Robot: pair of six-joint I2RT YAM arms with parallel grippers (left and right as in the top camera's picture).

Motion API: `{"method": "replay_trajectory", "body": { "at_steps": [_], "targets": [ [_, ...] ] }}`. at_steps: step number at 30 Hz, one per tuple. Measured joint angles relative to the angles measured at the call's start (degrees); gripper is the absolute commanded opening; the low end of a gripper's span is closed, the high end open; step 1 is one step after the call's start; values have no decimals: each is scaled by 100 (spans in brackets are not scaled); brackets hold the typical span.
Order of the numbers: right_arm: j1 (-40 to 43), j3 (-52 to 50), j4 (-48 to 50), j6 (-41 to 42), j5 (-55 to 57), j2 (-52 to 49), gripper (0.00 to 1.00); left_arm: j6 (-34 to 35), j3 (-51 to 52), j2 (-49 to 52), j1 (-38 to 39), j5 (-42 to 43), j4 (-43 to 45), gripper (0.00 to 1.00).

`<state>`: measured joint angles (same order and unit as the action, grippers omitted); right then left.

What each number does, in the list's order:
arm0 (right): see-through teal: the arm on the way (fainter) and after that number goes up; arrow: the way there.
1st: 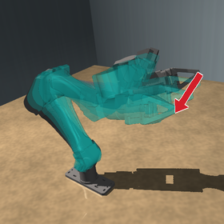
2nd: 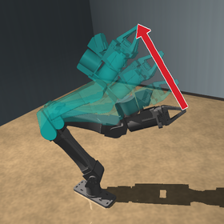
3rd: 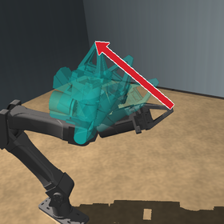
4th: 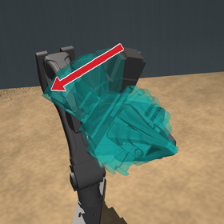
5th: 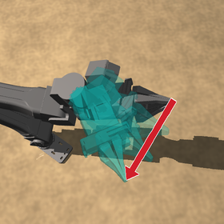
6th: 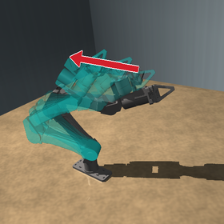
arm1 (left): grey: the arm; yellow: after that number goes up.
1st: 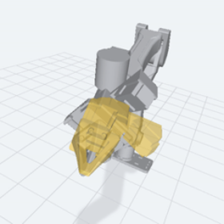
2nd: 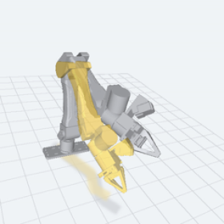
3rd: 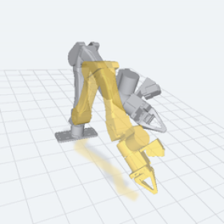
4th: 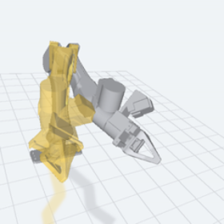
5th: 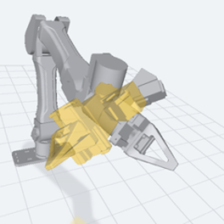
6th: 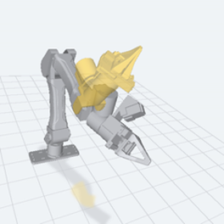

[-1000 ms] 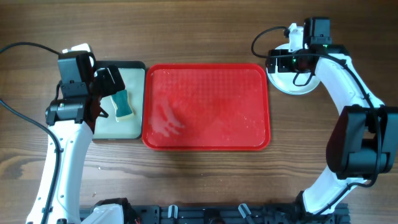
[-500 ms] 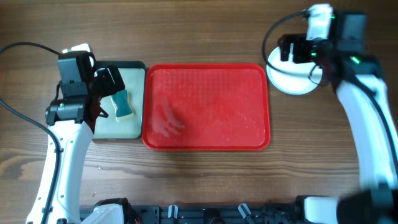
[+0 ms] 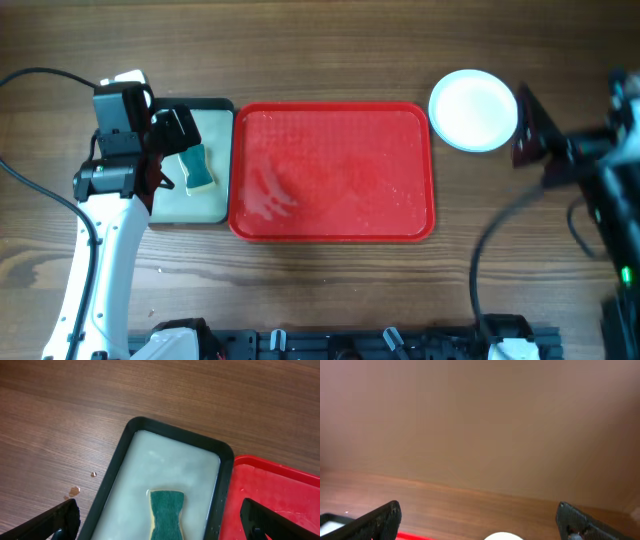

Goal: Clean dirty plates on tray and stack at the side

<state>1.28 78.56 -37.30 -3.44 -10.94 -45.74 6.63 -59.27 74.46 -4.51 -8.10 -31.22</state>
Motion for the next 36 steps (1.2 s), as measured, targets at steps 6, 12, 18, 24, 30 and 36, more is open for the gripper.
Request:
{"method": "replay_trajectory", "body": {
  "at_steps": [6, 12, 18, 24, 30, 36],
  "targets": [
    [0, -37, -304, -142, 2, 1062, 100, 0, 0, 0, 0, 0, 0, 100],
    [0, -1185, -157, -188, 0, 2382, 100, 0, 0, 0, 0, 0, 0, 100],
    [0, -3270, 1180, -192, -79, 3517, 100, 0, 0, 0, 0, 0, 0, 100],
    [0, -5191, 3526, -162, -201, 4352, 100, 0, 0, 0, 0, 0, 0, 100],
    [0, -6312, 4793, 313, 72, 4459, 100, 0, 0, 0, 0, 0, 0, 100],
    [0, -7385, 5053, 1156, 789, 4459, 100, 0, 0, 0, 0, 0, -2, 100]
  ]
}}
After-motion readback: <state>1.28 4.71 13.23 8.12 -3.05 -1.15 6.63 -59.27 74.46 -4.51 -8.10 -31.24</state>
